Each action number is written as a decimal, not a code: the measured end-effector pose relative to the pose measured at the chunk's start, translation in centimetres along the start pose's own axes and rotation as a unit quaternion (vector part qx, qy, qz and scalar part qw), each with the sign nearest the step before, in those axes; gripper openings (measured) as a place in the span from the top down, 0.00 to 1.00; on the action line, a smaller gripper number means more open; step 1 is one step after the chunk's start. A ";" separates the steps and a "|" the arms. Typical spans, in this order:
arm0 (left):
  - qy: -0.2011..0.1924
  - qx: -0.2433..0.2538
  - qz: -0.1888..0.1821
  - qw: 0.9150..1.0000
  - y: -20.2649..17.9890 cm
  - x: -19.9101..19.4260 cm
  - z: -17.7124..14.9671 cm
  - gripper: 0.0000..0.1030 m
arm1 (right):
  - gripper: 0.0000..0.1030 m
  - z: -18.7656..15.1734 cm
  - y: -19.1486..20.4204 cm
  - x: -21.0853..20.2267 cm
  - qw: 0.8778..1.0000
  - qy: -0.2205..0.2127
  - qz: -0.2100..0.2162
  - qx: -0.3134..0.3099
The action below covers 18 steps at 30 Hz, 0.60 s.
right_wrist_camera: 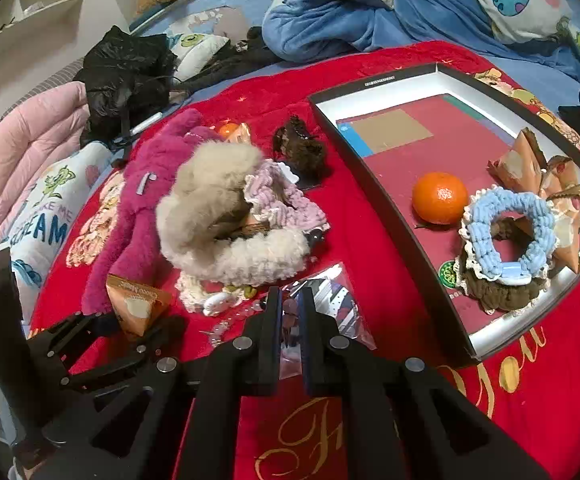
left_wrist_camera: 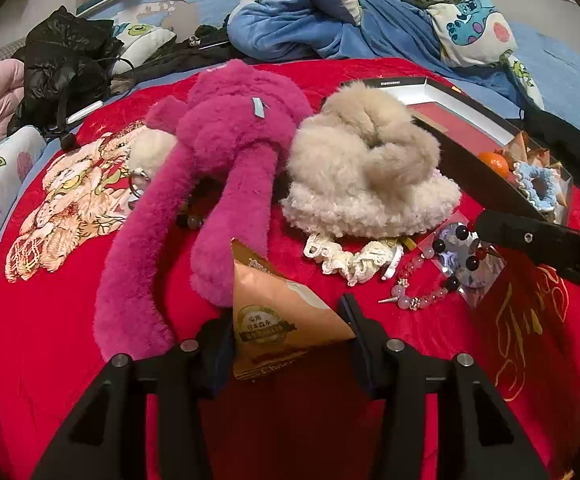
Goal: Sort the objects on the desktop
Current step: 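Lift the packet and bracelet and carry both toward the black box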
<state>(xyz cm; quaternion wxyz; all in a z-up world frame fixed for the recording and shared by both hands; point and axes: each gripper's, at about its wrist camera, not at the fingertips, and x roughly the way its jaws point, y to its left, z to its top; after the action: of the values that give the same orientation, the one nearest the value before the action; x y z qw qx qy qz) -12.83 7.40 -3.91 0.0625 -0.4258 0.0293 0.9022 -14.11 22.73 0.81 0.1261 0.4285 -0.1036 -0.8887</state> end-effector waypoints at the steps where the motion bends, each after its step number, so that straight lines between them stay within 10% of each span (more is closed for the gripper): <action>1: -0.001 -0.004 -0.001 1.000 0.2 -0.3 -0.1 0.52 | 0.92 0.0 0.0 -0.1 1.000 -0.001 0.001 0.001; 18: -0.033 -0.023 -0.019 0.999 -0.5 -1.8 1.5 0.52 | 0.92 0.5 1.2 -1.2 1.000 -0.018 0.025 0.004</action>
<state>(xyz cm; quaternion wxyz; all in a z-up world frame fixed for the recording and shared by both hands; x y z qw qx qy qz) -12.78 7.95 -1.60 0.0706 -0.3975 -0.0017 0.9149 -13.59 22.02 2.31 0.1445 0.4099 -0.1198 -0.8926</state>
